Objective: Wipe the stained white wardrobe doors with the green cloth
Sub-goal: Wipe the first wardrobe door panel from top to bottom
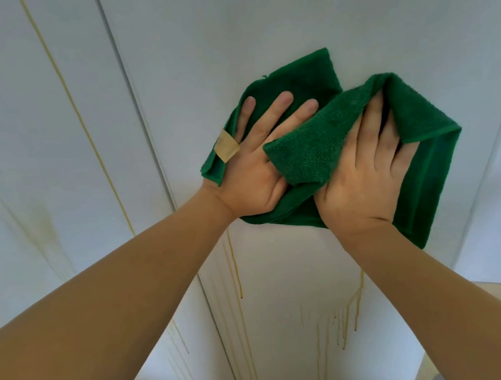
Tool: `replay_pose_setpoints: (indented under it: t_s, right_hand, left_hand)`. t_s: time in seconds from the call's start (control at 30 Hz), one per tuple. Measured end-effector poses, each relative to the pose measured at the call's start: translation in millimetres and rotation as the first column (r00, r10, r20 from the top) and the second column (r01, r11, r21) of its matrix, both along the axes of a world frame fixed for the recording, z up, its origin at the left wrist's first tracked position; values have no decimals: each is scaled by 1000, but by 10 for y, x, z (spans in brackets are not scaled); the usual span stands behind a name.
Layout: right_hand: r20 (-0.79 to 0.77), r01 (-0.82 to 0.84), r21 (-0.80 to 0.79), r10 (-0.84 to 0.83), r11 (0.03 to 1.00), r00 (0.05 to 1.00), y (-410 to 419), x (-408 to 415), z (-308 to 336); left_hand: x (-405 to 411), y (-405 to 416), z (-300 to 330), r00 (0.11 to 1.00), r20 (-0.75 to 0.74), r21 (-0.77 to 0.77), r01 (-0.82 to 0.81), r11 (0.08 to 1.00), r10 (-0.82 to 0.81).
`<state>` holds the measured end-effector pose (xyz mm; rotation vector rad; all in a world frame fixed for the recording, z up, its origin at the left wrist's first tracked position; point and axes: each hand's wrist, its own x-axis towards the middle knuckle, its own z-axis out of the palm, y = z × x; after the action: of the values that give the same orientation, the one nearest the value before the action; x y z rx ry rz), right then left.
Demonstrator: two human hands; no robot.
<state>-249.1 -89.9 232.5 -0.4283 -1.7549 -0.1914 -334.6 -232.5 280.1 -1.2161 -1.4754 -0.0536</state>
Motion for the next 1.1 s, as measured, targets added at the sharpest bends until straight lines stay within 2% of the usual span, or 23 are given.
replay_pose_setpoints:
  t_s: [0.1,0.17,0.33,0.57,0.73,0.9,1.03,1.1]
  right_hand:
    - [-1,-2,20,2,1000,1000,-198,-136,2]
    - [-8,-12,53,12,999,1000,-326,-220,-9]
    - [17,-25,158,22,987,1000,-416,-314,-96]
    - [51,-76,277,64,958,997,-408,-323,-211]
    - [92,-113,346,86,931,992,-391,-323,-331]
    - [149,-147,415,93,898,985,-382,-324,-522]
    - [169,-155,424,90,892,982,-388,-311,-564]
    - [182,-159,416,89,895,979,-394,-299,-558]
  left_hand:
    - [-141,-199,29,1000,10,29,-24,999,24]
    - [-228,-335,3,997,50,100,-59,993,54]
    - [-299,-509,-238,946,260,313,-273,910,195]
    - [-203,-449,-724,885,465,581,-284,763,-25]
    - [-162,-386,-1379,784,615,611,-403,682,-87]
    - [-60,-323,-1889,718,679,617,-442,651,-155]
    - [34,-294,-1996,676,708,620,-455,640,-205]
    - [25,-365,-1787,707,676,619,-391,681,-209]
